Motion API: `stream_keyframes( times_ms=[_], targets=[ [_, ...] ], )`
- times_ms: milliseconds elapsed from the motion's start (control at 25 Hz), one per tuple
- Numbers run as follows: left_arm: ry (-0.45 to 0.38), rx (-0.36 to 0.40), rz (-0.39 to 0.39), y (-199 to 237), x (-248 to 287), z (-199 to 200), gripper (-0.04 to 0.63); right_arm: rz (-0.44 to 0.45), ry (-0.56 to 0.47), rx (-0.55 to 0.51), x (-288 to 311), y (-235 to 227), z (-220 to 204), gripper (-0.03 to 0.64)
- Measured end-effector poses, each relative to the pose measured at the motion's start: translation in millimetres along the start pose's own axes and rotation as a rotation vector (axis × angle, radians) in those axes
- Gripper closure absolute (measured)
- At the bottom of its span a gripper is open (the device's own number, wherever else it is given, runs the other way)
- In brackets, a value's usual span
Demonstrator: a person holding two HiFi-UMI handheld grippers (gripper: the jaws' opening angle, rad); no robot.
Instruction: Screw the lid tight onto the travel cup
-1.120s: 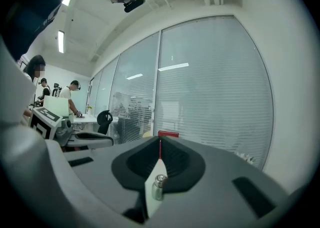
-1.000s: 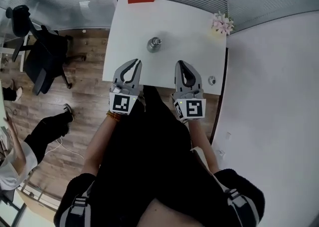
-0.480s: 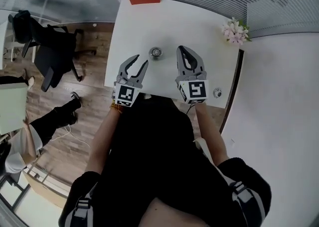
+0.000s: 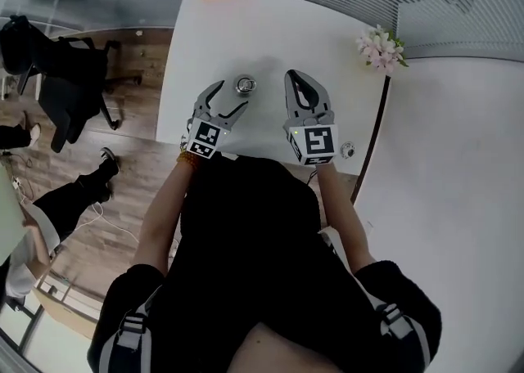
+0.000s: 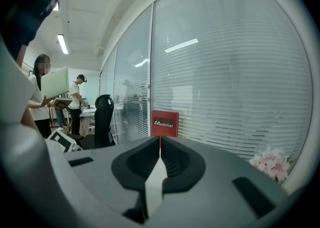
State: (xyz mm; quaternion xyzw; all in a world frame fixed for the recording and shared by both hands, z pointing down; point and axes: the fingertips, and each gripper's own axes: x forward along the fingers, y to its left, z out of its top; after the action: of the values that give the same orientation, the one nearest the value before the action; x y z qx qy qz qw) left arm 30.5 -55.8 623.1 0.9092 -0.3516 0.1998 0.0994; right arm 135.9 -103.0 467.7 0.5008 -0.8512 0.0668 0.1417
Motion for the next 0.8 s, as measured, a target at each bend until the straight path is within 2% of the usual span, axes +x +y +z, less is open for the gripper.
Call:
stream_keyframes(
  times_ms=[280, 800],
  targets=[
    [0.087, -0.029, -0.06, -10.2, 38.6, -39.0, 0.227, -0.004, 0.05, -0.019, -7.7, 7.6, -14.8, 0.614],
    [0.19, -0.054, -0.031, -2.1, 64.9, -64.3, 0.236, 0.038, 0.092, -0.06, -2.8, 32.8, -18.1, 0.614]
  ],
)
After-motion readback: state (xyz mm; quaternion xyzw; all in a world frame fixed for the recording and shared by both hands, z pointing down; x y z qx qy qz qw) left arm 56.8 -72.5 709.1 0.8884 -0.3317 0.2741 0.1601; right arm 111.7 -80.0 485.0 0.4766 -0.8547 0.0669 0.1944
